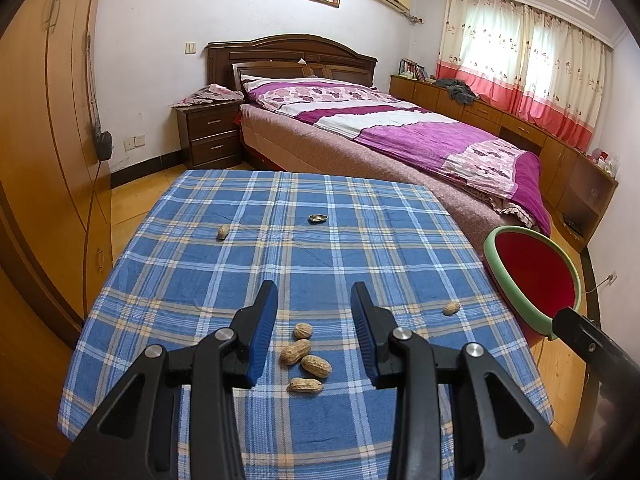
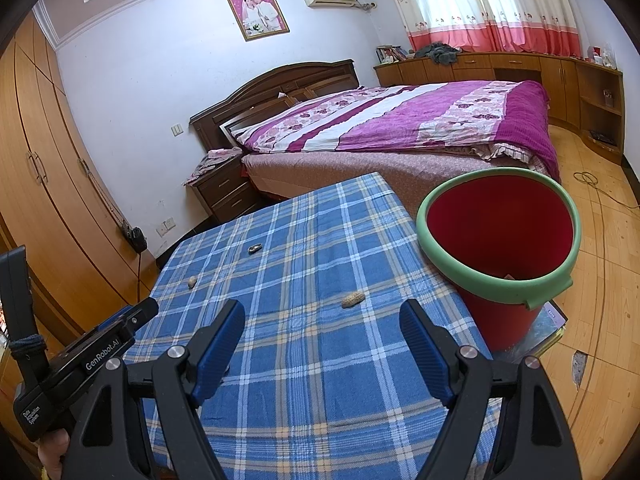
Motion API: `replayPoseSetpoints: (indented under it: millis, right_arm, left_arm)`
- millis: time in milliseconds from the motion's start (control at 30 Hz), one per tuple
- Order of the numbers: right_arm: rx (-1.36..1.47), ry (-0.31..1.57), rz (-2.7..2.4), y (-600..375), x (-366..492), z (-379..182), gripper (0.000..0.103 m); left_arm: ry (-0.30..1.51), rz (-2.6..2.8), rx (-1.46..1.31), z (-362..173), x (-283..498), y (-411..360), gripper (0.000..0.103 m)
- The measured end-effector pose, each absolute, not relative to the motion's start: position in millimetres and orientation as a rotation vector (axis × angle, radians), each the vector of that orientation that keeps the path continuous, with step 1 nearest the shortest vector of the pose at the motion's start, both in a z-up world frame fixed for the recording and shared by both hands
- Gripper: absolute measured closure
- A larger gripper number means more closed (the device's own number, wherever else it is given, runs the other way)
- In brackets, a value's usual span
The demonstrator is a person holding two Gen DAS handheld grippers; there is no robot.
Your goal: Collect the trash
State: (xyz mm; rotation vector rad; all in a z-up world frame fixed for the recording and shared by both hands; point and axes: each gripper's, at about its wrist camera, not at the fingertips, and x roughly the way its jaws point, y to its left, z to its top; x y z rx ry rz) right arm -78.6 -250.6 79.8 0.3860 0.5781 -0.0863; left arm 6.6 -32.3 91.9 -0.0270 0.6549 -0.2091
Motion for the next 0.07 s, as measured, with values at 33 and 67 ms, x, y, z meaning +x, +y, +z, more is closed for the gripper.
replayPoseSetpoints:
  millis: [33, 67]
  right_arm:
    - [0.386, 0.578, -0.086, -250.6, -78.6, 79.7, 0.021]
    - [0.386, 0.578, -0.086, -250.5, -78.7, 80.0, 0.021]
  left_arm:
    - [0.655, -0.209, -0.025, 91.7, 6.7, -31.9, 0.065]
    - [0.655, -0.210, -0.022, 92.2, 6.5, -32.1, 0.065]
